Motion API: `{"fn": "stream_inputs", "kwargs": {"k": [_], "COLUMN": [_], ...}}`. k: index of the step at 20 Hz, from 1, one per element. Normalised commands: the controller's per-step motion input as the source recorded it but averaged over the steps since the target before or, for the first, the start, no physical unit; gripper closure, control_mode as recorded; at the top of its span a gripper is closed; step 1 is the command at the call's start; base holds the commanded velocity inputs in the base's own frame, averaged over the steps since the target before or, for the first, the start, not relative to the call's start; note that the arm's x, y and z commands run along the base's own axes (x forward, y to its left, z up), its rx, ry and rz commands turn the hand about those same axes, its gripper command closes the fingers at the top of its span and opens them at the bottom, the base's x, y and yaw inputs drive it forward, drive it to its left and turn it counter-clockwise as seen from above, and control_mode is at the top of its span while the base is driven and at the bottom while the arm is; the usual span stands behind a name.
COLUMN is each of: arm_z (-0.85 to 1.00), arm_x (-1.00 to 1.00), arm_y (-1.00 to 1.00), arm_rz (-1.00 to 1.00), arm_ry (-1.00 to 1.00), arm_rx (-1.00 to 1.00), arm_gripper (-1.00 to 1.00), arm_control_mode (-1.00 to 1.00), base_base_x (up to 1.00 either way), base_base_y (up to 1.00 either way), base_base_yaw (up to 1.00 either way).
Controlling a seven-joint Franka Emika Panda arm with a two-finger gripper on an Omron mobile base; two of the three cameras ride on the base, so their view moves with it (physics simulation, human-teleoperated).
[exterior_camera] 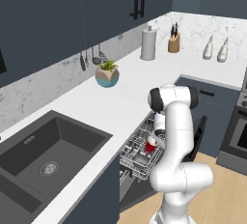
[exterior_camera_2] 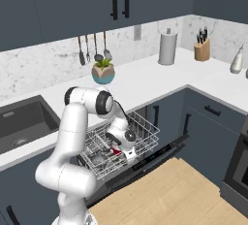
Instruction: Pick up the cup and bowl from the counter, place them in the dishwasher, and close the dishwasher door.
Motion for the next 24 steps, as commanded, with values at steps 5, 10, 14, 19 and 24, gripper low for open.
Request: {"fn": "stream_inputs", "kwargs": {"k": [5,10,14,19,24], "arm_z": [0.24,-0.19,-0.01,-0.59,-0.85], "arm_x": [0.00,-0.47,-0.40,0.05,0.27], "arm_y": [-0.04,-0.46,-0.14,0.12,0.87], "arm_rz": [0.00,0.00,-0.06,-0.13,-0.04], "arm_ry": [0.02,0.03,0.00,0.17,-0.01], "arm_rx": [0.00,0.12,0.12,0.04,0.07], "arm_gripper": [-1.00,-1.00,-1.00,-1.00,-1.00], "arm_control_mode": [-1.00,-1.00,-1.00,-1.00,-1.00], "base_base_x": [0.00,0.00,0.00,0.00,0.00], "base_base_y": [0.00,0.00,0.00,0.00,0.00], "base_base_yaw": [0.00,0.00,0.00,0.00,0.00]}}
